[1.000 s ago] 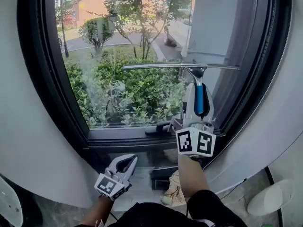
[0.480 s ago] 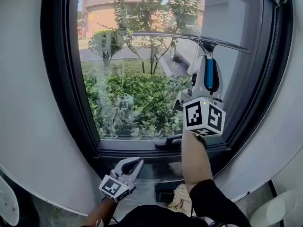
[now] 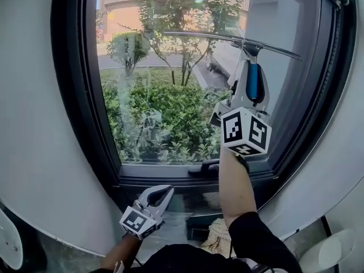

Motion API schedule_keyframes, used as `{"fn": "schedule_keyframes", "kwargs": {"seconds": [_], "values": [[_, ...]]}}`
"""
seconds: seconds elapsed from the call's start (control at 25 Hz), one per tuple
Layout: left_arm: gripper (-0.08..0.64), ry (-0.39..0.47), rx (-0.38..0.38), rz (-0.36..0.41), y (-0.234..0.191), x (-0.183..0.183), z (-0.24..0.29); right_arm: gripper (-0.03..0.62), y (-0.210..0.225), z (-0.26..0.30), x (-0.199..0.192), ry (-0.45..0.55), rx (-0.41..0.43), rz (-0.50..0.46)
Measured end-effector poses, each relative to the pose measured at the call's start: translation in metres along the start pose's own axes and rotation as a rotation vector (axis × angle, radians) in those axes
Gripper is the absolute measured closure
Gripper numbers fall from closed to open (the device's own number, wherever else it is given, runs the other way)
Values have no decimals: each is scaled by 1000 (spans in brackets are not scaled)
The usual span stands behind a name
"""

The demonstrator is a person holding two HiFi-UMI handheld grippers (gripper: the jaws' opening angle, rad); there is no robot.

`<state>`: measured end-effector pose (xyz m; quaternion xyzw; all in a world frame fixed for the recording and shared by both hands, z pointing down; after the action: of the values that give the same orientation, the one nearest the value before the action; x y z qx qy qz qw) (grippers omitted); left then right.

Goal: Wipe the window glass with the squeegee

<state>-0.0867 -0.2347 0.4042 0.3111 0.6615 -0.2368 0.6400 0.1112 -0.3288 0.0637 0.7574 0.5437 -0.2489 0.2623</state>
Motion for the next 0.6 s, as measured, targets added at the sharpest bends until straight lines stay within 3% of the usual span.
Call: {"fn": "schedule_keyframes", "kwargs": {"seconds": [0.6], "values": [[558,-4,-16,6,8,1,0,460,1,-25,-17,-35,-11,-8]]}}
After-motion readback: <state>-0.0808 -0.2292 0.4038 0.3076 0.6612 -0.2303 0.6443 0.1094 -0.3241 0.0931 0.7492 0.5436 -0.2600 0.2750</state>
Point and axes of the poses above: the fingertips, and each gripper's own axes: z forward along the fingers, y to its right, x out of its top, the point moved 4 cm from there along -z, backward along the fingers, and after that the axes turned 9 degrees about -y, right-handed, at the moved point
